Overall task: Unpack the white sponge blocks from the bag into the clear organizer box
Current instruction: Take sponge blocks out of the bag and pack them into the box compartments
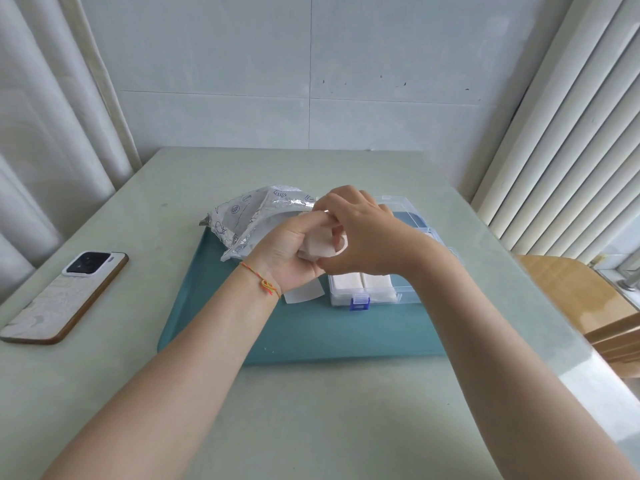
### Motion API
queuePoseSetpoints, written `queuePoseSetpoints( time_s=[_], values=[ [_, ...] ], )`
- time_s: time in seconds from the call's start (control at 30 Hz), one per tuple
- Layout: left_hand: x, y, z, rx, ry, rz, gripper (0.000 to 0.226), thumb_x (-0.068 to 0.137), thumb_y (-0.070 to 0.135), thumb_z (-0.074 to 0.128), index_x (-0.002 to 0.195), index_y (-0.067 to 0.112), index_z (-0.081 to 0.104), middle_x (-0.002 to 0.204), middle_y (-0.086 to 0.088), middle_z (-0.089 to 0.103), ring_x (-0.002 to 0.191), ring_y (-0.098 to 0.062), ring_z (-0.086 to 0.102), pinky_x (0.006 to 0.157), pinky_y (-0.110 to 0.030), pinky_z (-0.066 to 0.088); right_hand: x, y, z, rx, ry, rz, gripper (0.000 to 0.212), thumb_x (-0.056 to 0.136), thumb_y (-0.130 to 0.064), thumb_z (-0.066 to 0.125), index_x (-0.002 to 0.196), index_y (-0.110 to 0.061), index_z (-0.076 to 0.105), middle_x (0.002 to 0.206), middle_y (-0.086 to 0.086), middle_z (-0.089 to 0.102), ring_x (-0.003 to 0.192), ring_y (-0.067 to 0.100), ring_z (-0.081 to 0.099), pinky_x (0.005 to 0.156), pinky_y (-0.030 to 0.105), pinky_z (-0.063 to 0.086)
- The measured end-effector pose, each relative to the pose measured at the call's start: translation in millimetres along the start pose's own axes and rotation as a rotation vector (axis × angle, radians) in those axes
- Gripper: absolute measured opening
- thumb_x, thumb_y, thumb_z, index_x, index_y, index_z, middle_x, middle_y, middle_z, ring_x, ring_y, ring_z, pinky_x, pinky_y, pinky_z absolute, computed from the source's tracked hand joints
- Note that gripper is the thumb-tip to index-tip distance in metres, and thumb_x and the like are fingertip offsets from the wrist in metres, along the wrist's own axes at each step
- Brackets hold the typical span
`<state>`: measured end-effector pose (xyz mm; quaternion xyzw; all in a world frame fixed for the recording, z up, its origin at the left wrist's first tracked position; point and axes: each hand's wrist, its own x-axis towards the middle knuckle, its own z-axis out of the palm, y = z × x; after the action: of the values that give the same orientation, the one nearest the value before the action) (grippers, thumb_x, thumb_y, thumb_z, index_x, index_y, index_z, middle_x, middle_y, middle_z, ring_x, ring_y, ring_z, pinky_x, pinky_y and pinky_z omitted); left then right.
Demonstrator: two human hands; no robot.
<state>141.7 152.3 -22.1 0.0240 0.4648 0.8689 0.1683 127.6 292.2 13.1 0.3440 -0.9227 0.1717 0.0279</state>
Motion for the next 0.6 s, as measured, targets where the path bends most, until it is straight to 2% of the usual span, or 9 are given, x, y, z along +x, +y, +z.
queuePoseSetpoints(
  time_s=[0.07, 0.17, 0.23, 0.37, 0.5, 0.53, 0.6],
  values=[
    [-1.5, 0.9, 0.3, -0.024, 0.011, 0.012, 0.009, 0.076, 0.013, 0.062, 0.084, 0.017, 0.061, 0.074, 0.002, 0.056, 0.058, -0.008, 0.052, 0.056, -0.019, 0.037, -0.1, 1.5, -0.5, -0.005, 0.006, 0.001, 0.064, 0.072, -0.039, 0.074, 0.127, -0.027, 0.044, 0.126, -0.004, 0.039, 0.117, 0.018, 0.037, 0.104, 0.042, 0.035],
    [-1.1, 0.1, 2.2, -0.058, 0.009, 0.018, 0.01, 0.083, 0.012, 0.056, 0.092, 0.014, 0.061, 0.078, -0.001, 0.062, 0.069, -0.012, 0.061, 0.061, -0.022, 0.049, -1.4, 0.8, -0.5, 0.017, 0.0, 0.005, 0.079, 0.067, -0.048, 0.079, 0.133, -0.029, 0.038, 0.128, -0.006, 0.037, 0.118, 0.015, 0.036, 0.102, 0.038, 0.032],
    [-0.4, -0.9, 1.6, -0.043, -0.004, 0.013, 0.011, 0.083, 0.01, 0.058, 0.093, 0.013, 0.06, 0.082, -0.004, 0.061, 0.075, -0.015, 0.063, 0.067, -0.026, 0.05, -1.3, -0.9, 1.1, 0.02, -0.004, -0.001, 0.088, 0.064, -0.054, 0.082, 0.137, -0.032, 0.037, 0.129, -0.008, 0.037, 0.119, 0.013, 0.034, 0.1, 0.035, 0.031],
    [0.2, -0.6, -1.1, -0.035, 0.017, 0.018, 0.018, 0.077, 0.01, 0.063, 0.095, 0.015, 0.06, 0.087, -0.003, 0.056, 0.081, -0.015, 0.058, 0.071, -0.026, 0.046, 0.7, -1.6, 3.4, 0.027, 0.036, -0.009, 0.066, 0.069, -0.045, 0.076, 0.126, -0.029, 0.046, 0.126, -0.007, 0.04, 0.118, 0.016, 0.037, 0.103, 0.04, 0.033],
    [-3.1, 2.3, 2.6, -0.073, 0.025, 0.042, 0.007, 0.077, 0.011, 0.059, 0.084, 0.015, 0.06, 0.073, 0.001, 0.055, 0.061, -0.01, 0.051, 0.055, -0.021, 0.048, -0.2, -0.4, 0.7, 0.029, 0.022, 0.01, 0.06, 0.07, -0.038, 0.073, 0.122, -0.026, 0.044, 0.122, -0.006, 0.039, 0.115, 0.017, 0.039, 0.102, 0.041, 0.034],
    [-2.8, 2.0, 2.6, -0.077, 0.025, 0.042, 0.008, 0.078, 0.011, 0.059, 0.084, 0.015, 0.059, 0.073, 0.0, 0.054, 0.06, -0.01, 0.05, 0.054, -0.021, 0.048, -0.7, -0.7, 0.6, 0.035, 0.017, 0.012, 0.062, 0.07, -0.039, 0.074, 0.122, -0.026, 0.043, 0.122, -0.006, 0.038, 0.114, 0.016, 0.039, 0.102, 0.04, 0.034],
    [-1.8, 0.6, 0.9, -0.061, 0.013, 0.036, 0.016, 0.079, 0.009, 0.06, 0.094, 0.012, 0.059, 0.083, -0.004, 0.054, 0.075, -0.015, 0.053, 0.066, -0.025, 0.048, -1.4, -1.1, 0.9, 0.054, -0.004, 0.012, 0.065, 0.069, -0.045, 0.076, 0.123, -0.028, 0.043, 0.122, -0.008, 0.038, 0.114, 0.015, 0.038, 0.1, 0.036, 0.032]
  ],
)
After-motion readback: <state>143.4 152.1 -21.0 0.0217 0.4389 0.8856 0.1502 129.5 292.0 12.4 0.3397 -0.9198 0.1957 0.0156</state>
